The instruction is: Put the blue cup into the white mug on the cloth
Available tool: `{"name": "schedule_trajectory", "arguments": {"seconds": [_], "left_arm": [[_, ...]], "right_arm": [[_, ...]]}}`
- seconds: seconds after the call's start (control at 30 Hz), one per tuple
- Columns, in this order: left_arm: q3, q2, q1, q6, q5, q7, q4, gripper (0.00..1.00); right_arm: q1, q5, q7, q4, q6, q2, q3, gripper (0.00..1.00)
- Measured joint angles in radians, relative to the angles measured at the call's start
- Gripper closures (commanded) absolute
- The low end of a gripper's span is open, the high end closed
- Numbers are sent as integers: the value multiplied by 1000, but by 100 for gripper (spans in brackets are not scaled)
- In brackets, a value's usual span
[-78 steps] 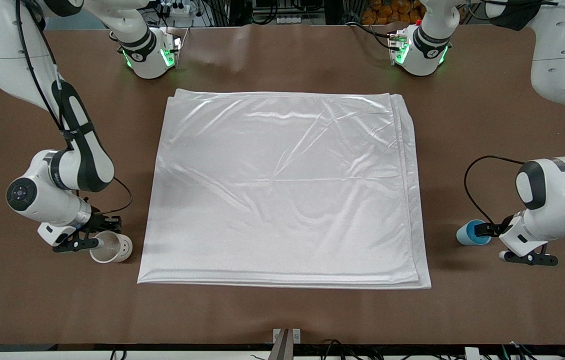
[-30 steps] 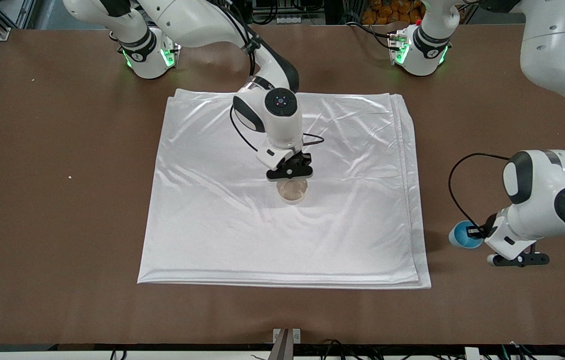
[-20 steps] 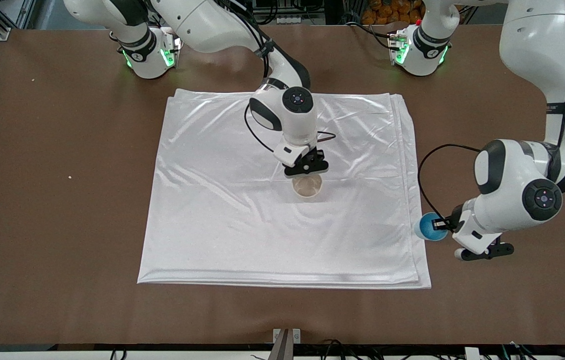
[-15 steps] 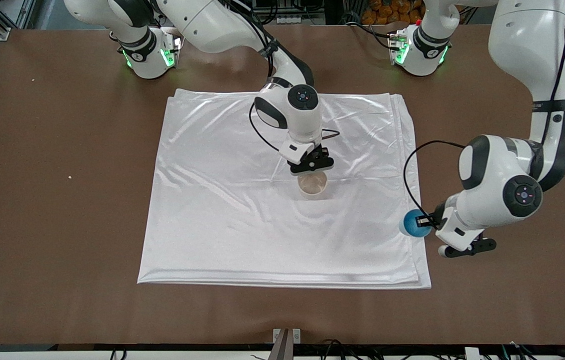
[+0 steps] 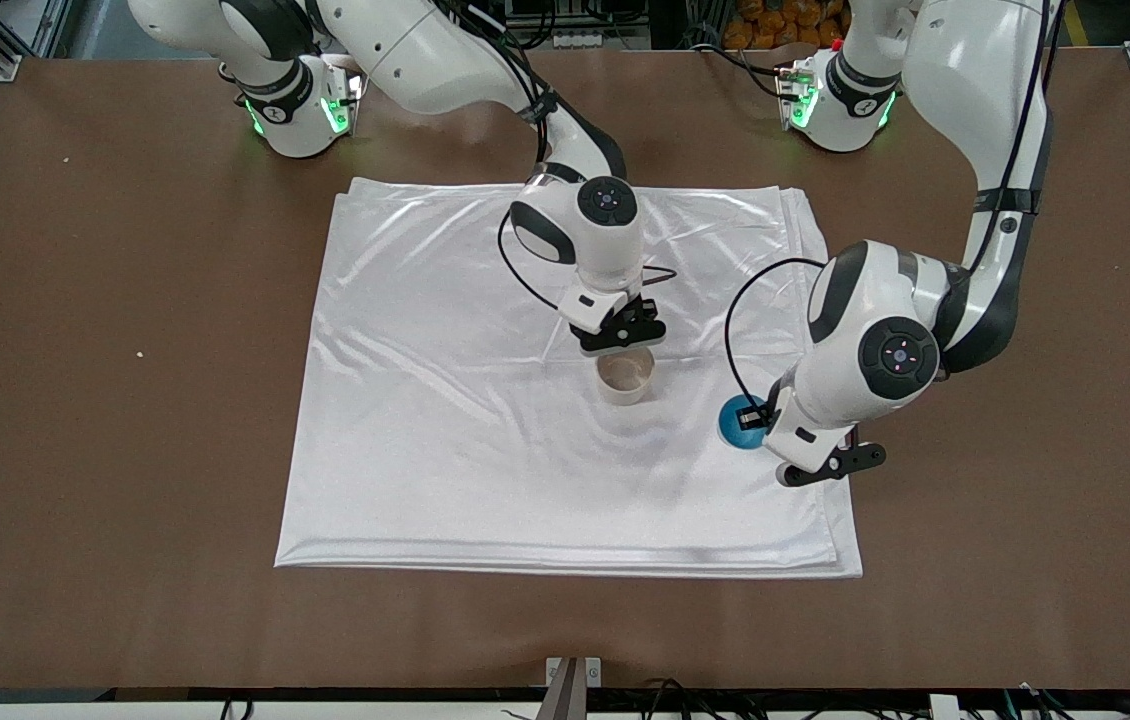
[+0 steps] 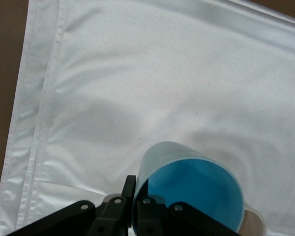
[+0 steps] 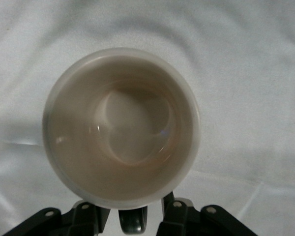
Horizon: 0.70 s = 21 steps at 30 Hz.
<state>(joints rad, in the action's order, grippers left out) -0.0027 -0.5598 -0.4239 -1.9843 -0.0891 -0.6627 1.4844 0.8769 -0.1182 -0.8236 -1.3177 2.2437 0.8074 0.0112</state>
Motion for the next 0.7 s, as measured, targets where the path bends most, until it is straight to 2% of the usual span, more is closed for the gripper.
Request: {"name": "schedule_trajectory", "arguments": {"seconds": [0.33, 0.53, 0.7], "left_arm": [[0, 4, -39, 2, 0, -65, 1, 100], [0, 3, -81, 4, 0, -135, 6, 100], [0, 3, -122, 4, 0, -184, 10, 100]], "right_arm": [[-112, 0, 0, 23, -299, -211, 88, 0], [-196, 0, 0, 22, -427, -312, 154, 0], [-283, 10, 5, 22, -525, -383, 181, 0]]}}
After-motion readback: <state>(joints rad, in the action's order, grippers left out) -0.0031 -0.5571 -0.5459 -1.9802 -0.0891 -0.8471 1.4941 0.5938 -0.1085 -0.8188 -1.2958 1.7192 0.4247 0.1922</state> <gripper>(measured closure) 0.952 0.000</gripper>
